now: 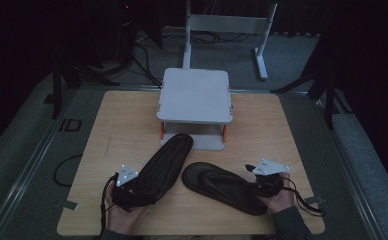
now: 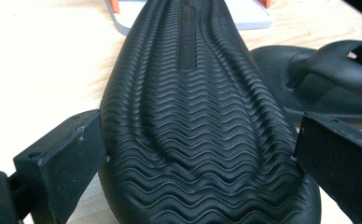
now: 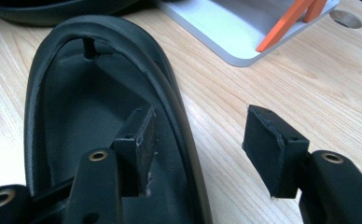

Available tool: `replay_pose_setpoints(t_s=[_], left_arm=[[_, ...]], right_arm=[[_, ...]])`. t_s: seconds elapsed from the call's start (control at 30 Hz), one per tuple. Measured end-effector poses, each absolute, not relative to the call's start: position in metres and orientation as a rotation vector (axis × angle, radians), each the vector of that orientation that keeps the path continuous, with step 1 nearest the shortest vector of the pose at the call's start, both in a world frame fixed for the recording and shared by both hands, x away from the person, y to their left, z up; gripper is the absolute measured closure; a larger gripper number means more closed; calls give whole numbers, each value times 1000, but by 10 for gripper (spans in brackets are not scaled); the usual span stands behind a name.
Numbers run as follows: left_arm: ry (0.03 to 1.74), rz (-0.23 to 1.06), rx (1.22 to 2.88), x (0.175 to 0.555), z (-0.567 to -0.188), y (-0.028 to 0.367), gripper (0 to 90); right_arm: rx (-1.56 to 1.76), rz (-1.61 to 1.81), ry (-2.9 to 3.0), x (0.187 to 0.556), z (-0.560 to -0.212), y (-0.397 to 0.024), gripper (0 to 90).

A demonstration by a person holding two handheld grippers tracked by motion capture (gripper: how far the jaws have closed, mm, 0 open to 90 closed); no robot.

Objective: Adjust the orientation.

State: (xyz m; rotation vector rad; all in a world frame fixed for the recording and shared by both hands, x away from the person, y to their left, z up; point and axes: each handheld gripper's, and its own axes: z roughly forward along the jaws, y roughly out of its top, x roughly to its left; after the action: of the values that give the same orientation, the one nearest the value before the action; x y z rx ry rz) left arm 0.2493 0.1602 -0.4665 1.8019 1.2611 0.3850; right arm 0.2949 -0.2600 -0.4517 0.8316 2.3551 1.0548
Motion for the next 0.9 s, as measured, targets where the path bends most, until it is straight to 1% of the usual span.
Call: replay_pose_setpoints(t_s=[0.13,0.23,0.3,0.37,0.5,0.77,0.83,0.9], left_arm=[[1295,353,1762,251,-468,167,18],[1304,360,1754,250,-468,169,10],[1322,400,1767,249,-467,169,11],[1317,390,1765,248,-468,170,10],[1302,332,1760,250,-472,168,9],[1254,222,1810,255,-481,150,9],[1243,228,1827,254,-480,148,17],[1228,276,1842,251,-476,148,48]], right_arm=[[826,1039,2361,295,-453,-259,426],[822,1036,2364,295,-453,-259,423],[823,1036,2363,295,-453,-259,421],[823,1036,2364,294,-453,-259,420],[820,1037,2363,294,-454,-259,418],[822,1031,2370,294,-454,-258,416],[820,1033,2369,294,-454,-258,416],[819,1035,2368,294,-454,-259,416]])
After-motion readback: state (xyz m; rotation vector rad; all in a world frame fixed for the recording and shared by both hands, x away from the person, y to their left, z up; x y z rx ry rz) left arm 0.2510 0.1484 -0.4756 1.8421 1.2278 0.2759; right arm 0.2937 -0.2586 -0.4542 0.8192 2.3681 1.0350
